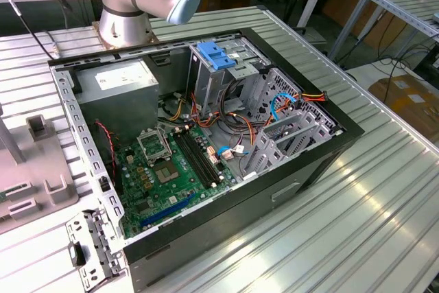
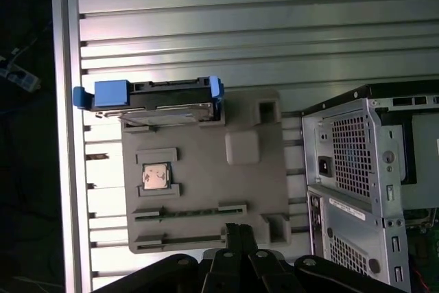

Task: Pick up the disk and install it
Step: 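Reach for the disk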

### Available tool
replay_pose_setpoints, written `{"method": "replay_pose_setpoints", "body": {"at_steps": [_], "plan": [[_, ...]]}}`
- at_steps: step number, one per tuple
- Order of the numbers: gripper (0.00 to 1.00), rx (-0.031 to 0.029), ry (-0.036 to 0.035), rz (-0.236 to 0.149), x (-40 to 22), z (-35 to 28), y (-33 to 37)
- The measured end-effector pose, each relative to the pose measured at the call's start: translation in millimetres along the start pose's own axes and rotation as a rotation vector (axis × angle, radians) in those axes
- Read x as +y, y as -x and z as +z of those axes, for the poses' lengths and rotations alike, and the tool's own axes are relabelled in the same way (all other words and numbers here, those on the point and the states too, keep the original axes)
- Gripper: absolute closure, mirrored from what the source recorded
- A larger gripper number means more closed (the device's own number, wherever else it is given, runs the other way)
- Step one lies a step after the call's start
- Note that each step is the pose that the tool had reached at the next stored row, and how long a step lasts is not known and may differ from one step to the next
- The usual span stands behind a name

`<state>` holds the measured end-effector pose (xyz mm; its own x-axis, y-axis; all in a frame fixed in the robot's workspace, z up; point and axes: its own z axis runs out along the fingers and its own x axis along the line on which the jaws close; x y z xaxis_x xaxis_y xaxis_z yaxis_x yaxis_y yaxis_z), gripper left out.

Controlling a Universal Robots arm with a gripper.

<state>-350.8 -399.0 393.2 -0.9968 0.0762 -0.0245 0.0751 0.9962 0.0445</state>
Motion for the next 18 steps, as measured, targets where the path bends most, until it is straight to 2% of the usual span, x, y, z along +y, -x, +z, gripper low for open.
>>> {"method": "replay_pose_setpoints", "body": {"at_steps": [18], "plan": [[0.89, 0.0000, 0.0000, 0.000, -0.9, -0.3, -12.6]]}}
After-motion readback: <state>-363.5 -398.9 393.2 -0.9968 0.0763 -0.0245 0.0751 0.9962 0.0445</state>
